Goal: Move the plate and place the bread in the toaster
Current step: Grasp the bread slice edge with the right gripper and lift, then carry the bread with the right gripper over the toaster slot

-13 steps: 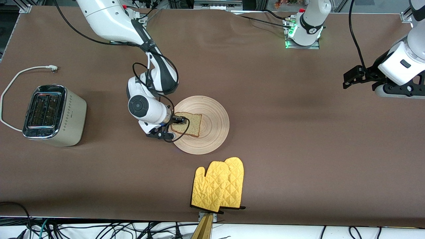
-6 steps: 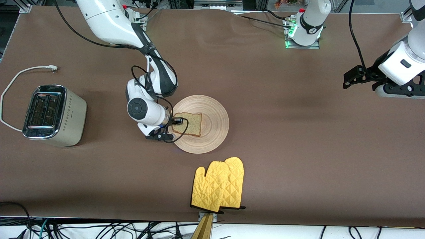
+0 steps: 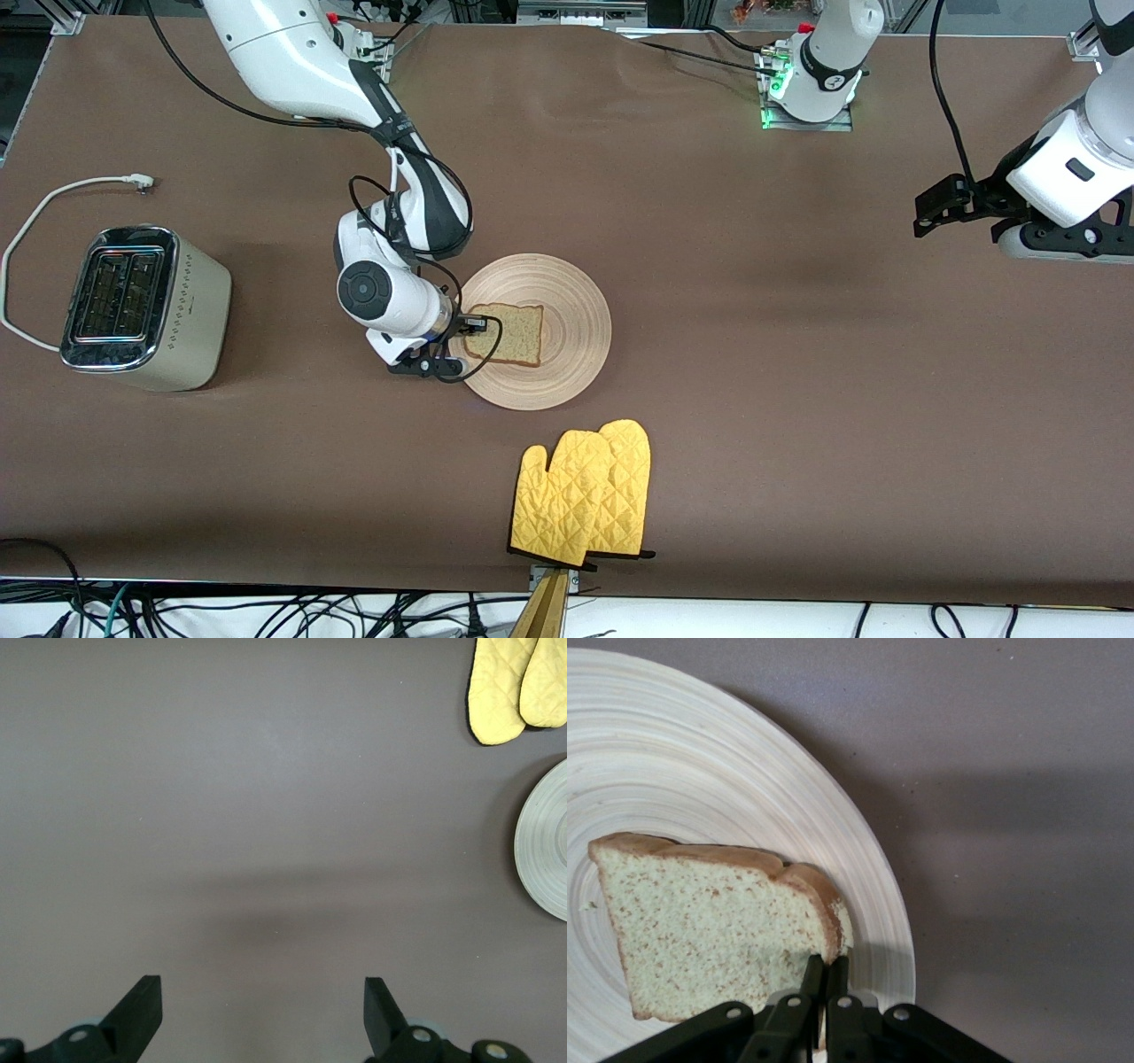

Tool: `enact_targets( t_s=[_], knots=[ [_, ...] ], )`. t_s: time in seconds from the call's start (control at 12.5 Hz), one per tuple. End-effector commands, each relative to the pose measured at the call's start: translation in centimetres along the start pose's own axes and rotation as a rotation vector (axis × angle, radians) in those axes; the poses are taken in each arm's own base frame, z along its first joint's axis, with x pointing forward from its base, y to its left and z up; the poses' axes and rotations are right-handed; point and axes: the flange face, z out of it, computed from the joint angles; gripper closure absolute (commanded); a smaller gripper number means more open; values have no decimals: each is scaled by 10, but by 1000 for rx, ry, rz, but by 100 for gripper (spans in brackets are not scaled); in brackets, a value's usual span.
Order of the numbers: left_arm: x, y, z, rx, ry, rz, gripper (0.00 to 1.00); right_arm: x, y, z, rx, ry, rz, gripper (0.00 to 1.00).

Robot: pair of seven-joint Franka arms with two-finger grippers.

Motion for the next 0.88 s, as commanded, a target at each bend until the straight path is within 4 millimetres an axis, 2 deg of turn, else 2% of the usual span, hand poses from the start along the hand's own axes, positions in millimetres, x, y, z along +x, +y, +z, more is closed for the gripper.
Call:
enact_targets(
  t_s=[0.0, 0.16, 0.48, 0.56, 0.8],
  knots=[
    [3, 1, -6, 10, 11, 0, 0, -4, -5, -27, 19, -14, -23, 100],
    [3, 2, -6, 10, 11, 2, 0, -7, -8, -50, 22, -32, -29, 100],
    [3, 2, -6, 10, 11, 2, 0, 5, 20, -114, -11, -104, -50, 100],
    [3, 3, -7, 10, 13, 3, 0, 7, 40, -132, -21, -122, -58, 100],
    [3, 4, -8, 9, 14, 5, 0, 5, 117, -181, -30, -212, -165, 100]
  ],
)
